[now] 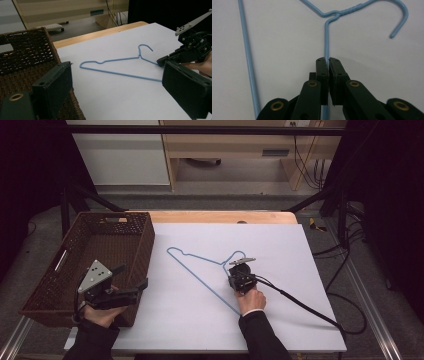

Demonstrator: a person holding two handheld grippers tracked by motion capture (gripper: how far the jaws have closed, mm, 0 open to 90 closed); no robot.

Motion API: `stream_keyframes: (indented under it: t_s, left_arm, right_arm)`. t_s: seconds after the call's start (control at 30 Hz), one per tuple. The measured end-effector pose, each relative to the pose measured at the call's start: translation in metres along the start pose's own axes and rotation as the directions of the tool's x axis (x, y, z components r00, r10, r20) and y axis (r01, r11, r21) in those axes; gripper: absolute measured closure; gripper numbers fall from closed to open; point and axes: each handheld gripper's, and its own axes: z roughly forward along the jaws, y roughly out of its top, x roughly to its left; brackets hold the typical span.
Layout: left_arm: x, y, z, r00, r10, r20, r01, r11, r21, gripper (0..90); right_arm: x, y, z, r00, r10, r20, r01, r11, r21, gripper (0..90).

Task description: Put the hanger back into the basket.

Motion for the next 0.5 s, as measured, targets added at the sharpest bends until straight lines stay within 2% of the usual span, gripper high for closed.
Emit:
stream_keyframes:
  t_s: [0.17, 0.4, 0.5]
  left_arm:
    - [0.0004, -0.0001, -0.0002, 1.0000, -0.001, 0.000, 0.001, 1.0000, 0.001, 9.1]
    - [-0.0009, -0.0001, 0.0012, 1.0000, -0.002, 0.004, 0.002, 1.0000, 0.005, 9.1]
    - [-0.0029, 0.0000, 0.0027, 1.0000, -0.001, 0.009, 0.001, 0.9999, 0.010, 9.3]
  right_arm:
    - [0.0010, -0.0016, 0.0008, 0.9993, -0.036, 0.007, 0.036, 0.999, -0.007, 85.6]
    - [0.0021, -0.0013, 0.0012, 0.9994, -0.034, 0.008, 0.034, 0.999, -0.001, 85.9]
    - [0.0017, 0.0000, 0.0015, 0.9998, -0.017, 0.008, 0.017, 1.000, 0.008, 87.0]
